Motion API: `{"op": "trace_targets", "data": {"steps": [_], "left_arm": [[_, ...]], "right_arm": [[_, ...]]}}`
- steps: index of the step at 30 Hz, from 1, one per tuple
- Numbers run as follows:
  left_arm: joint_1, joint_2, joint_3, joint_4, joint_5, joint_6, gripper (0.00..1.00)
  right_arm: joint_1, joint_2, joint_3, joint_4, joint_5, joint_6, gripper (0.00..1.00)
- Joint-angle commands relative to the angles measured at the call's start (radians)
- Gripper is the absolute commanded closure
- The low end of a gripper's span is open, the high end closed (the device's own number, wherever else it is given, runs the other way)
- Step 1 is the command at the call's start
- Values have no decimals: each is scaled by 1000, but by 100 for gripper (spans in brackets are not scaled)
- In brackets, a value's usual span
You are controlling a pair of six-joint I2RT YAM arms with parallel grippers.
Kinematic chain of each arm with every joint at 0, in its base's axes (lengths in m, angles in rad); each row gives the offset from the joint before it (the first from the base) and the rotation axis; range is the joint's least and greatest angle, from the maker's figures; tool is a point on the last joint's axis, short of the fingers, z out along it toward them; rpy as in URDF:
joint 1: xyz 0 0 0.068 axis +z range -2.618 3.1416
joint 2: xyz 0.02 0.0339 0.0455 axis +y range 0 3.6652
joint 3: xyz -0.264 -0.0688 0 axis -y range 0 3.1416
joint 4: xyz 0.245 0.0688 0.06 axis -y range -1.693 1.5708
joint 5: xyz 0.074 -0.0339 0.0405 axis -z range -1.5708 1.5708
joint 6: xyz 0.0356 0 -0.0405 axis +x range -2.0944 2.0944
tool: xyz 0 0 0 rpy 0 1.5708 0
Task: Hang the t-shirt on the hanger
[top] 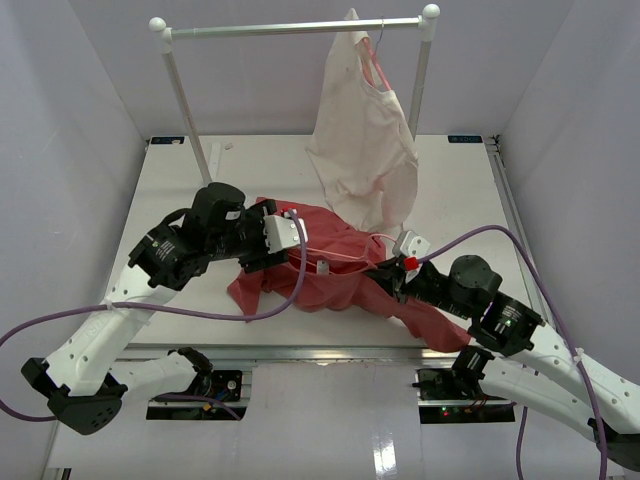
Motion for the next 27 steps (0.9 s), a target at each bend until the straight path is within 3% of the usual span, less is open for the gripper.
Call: {"op": "trace_targets", "data": {"steps": [1,8,10,27], "left_arm": [[-5,-35,55,1,0,15,27],[-5,-10,74,-98,95,16,35],[-4,-4,83,-114,118,5,43],[-4,-10,31,-135,97,-20,39]], "right_arm": [[7,-18,-5,61,-33,-15,92],[5,-43,-9,63,-41,-14,92],[6,-55,-11,63,-40,-17,92],[6,-99,-1,48,-94,-15,92]]}}
